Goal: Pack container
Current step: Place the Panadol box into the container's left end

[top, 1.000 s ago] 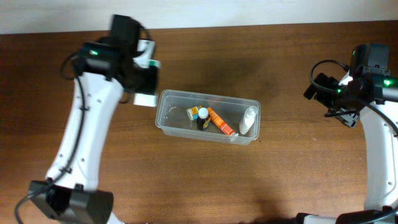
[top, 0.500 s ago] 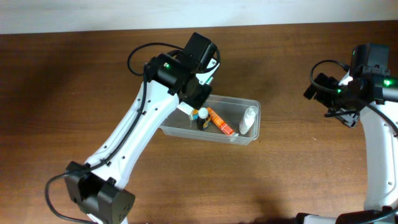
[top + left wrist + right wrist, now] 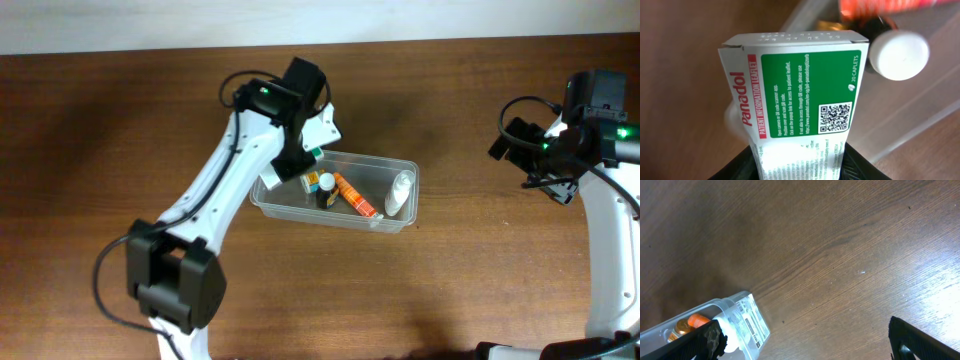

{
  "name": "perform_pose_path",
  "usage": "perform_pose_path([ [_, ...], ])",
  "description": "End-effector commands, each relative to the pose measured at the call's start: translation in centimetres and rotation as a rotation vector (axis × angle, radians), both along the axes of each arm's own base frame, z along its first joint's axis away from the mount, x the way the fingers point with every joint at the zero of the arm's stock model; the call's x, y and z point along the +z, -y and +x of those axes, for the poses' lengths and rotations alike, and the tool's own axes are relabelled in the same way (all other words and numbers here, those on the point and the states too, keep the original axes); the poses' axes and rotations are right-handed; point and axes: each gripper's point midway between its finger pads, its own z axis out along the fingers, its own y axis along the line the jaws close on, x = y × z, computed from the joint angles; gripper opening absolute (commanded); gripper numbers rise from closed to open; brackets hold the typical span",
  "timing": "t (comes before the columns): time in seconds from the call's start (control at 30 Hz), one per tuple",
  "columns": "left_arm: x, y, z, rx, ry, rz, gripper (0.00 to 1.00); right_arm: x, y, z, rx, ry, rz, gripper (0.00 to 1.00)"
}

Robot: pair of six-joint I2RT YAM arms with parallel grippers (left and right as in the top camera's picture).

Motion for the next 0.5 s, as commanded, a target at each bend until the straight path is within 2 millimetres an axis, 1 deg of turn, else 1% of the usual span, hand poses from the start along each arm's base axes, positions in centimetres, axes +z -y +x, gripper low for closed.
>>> perform_pose_path([
  [0.0, -2.9, 0.3, -0.8, -0.085, -0.091, 0.017, 0.5, 1.1, 0.0, 0.0, -0.01, 0.033, 0.001, 0.99],
  [0.03, -3.1, 0.3, -0.8, -0.083, -0.094, 0.019, 0.54, 1.1, 0.0, 0.0, -0.01, 0.033, 0.001, 0.98],
  [0.07, -3.1, 0.3, -0.8, -0.075, -0.092, 0.02, 0.87, 1.1, 0.0, 0.0, -0.01, 0.033, 0.001, 0.98],
  [0.1, -3.0, 0.2, -0.6, -0.06, -0.083, 0.025, 1.0, 1.1, 0.0, 0.0, -0.01, 0.033, 0.001, 0.98],
  [0.17, -2.2, -0.6, 0.1, 0.001, -0.039, 0.057, 1.0, 1.1, 0.0, 0.0, -0.01, 0.033, 0.001, 0.98],
  [0.23, -1.0, -1.7, 1.2, 0.089, 0.033, 0.102, 1.0, 1.1, 0.0, 0.0, -0.01, 0.033, 0.001, 0.98],
  [0.3, 0.6, -2.6, 2.3, 0.177, 0.1, 0.111, 1.0, 1.1, 0.0, 0.0, -0.01, 0.033, 0.001, 0.98],
  [0.4, 3.1, -3.5, 3.1, 0.295, 0.169, 0.065, 1.0, 1.1, 0.0, 0.0, -0.01, 0.033, 0.001, 0.98],
  [0.47, 5.2, -4.8, 3.5, 0.403, 0.222, 0.031, 1.0, 1.1, 0.0, 0.0, -0.01, 0.033, 0.001, 0.98],
])
